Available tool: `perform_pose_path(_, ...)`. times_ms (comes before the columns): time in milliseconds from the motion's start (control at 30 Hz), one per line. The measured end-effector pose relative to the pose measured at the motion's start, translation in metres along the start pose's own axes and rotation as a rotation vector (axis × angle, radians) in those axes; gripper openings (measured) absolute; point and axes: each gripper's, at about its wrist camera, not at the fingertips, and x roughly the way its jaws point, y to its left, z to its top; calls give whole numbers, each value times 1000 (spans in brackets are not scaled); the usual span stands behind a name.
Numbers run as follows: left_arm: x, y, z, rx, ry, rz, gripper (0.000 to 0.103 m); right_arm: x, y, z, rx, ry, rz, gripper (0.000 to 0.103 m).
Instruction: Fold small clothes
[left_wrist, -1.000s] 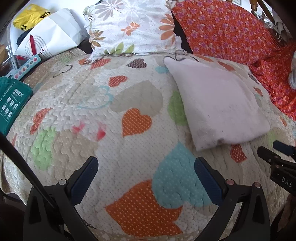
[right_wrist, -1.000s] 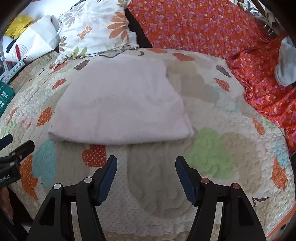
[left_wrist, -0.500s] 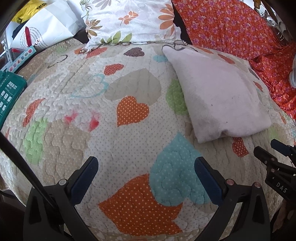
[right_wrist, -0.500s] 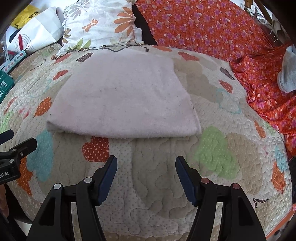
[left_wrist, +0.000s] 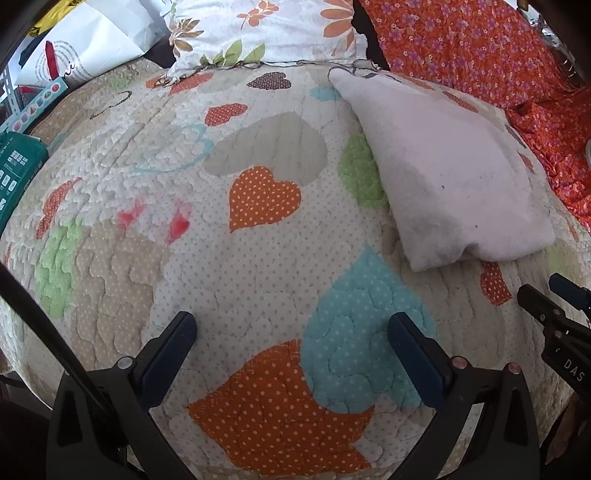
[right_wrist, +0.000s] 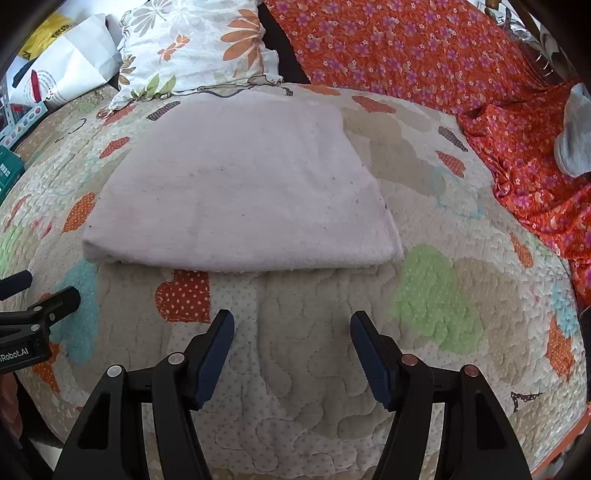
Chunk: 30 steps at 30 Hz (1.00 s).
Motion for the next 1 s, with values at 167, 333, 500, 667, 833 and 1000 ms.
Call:
perform_pose_path(167, 4, 1, 0, -8, 13, -2, 103, 1, 0, -1, 3, 2, 1, 70)
perform_pose_path(333, 6, 3, 0, -16, 16, -7, 103, 2, 0, -1, 5, 7, 2, 70)
perform_pose_path(500, 6, 3, -1, -19, 13, -7, 103, 2, 0, -1, 6, 8, 2, 71)
perform_pose_path(667, 7, 4, -1, -22, 7, -9, 103, 3, 0, -1, 6, 8, 2, 71)
perform_pose_path(833, 7, 4, -1, -23, 9, -9, 103, 3, -1, -1, 7, 7, 1, 72)
perform_pose_path(1000, 7, 4, -2, -25, 11, -10, 103, 3, -2, -3, 6, 7, -2, 73)
